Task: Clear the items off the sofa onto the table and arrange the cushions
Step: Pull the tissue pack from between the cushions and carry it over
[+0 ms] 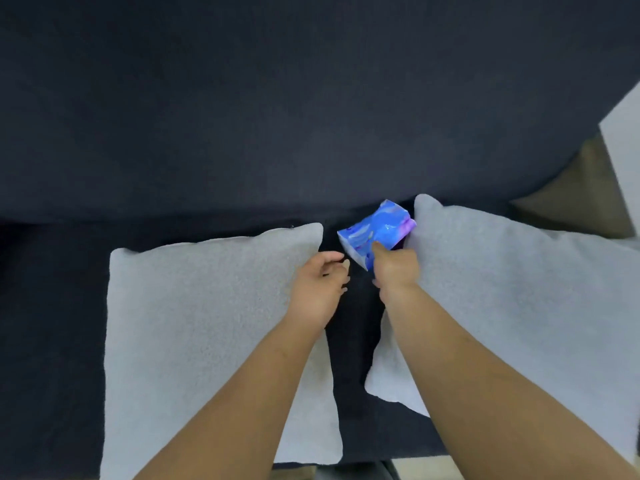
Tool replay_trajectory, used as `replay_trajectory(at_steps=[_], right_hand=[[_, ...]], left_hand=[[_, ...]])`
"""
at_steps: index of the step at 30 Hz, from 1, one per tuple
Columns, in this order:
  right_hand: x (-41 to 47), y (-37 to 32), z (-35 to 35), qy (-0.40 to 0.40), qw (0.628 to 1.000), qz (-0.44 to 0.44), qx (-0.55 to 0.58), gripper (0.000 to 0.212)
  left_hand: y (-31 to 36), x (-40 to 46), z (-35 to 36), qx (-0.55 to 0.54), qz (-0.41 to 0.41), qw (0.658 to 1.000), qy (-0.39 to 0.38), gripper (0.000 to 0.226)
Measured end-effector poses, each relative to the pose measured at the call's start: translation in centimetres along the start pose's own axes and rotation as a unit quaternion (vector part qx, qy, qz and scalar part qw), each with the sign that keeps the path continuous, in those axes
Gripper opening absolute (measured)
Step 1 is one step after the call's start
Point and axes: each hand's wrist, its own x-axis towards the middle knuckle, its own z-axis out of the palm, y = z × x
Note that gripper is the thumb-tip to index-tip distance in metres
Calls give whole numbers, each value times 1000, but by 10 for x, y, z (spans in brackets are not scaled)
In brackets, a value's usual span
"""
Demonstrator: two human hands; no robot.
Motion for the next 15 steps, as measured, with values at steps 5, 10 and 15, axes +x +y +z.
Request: replay_trajectory(at_steps=[5, 10, 15], right_hand=[[20, -4, 19, 3, 996, 76, 44, 77], [22, -28, 28, 62, 997, 5, 43, 53], [-31, -53, 28, 37, 985, -108, 128, 34]], left_hand=[[-1, 6, 9, -6, -24, 1000, 12, 14], [5, 6, -4, -23, -31, 998, 41, 15], [32, 6, -29, -34, 38, 989, 139, 24]])
